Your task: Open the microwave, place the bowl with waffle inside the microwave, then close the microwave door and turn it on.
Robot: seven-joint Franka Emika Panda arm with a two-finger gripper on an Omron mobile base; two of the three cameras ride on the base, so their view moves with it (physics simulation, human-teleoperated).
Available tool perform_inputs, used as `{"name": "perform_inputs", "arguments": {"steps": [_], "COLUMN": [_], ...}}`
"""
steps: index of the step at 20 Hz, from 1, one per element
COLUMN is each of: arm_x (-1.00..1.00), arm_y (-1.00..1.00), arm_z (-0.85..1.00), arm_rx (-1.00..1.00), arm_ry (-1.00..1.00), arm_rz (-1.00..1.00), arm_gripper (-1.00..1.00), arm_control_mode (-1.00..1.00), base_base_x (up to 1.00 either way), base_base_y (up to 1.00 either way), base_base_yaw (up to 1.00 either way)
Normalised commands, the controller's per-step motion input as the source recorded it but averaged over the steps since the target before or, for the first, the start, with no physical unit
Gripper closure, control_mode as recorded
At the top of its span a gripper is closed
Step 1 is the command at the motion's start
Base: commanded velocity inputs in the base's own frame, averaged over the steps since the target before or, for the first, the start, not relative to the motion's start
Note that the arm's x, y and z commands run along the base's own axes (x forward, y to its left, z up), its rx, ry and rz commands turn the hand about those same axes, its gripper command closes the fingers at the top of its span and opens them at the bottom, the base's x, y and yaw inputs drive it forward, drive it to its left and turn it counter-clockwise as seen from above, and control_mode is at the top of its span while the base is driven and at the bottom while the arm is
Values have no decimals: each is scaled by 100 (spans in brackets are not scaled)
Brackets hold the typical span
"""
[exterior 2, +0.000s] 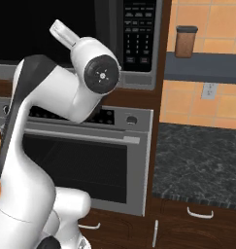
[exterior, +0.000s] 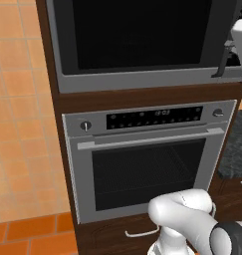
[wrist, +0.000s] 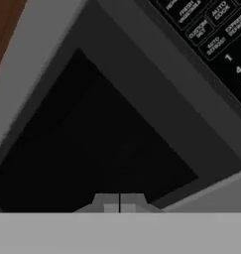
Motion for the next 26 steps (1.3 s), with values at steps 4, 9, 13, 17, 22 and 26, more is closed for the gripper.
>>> {"name": "perform_inputs", "arguments": {"steps": [4,9,13,17,22,26], "arm_x": [-4,3,46,54,32,38], "arm_y": [-100,-62,-26,-22,-1,0], "arm_z": [-21,-35,-38,-12,-1,-3], "arm_rx": [72,33,15,11,3,2], "arm_ry": [24,27,7,0,0,0], "arm_rz": [0,0,0,-3,-5,-5], "arm_gripper": [100,100,100,100,100,100], "arm_control_mode": [-100,-100,-100,-100,-100,-100], "base_base_x": [0,0,0,0,0,0], "base_base_y": [0,0,0,0,0,0], "base_base_yaw": [0,0,0,0,0,0]}}
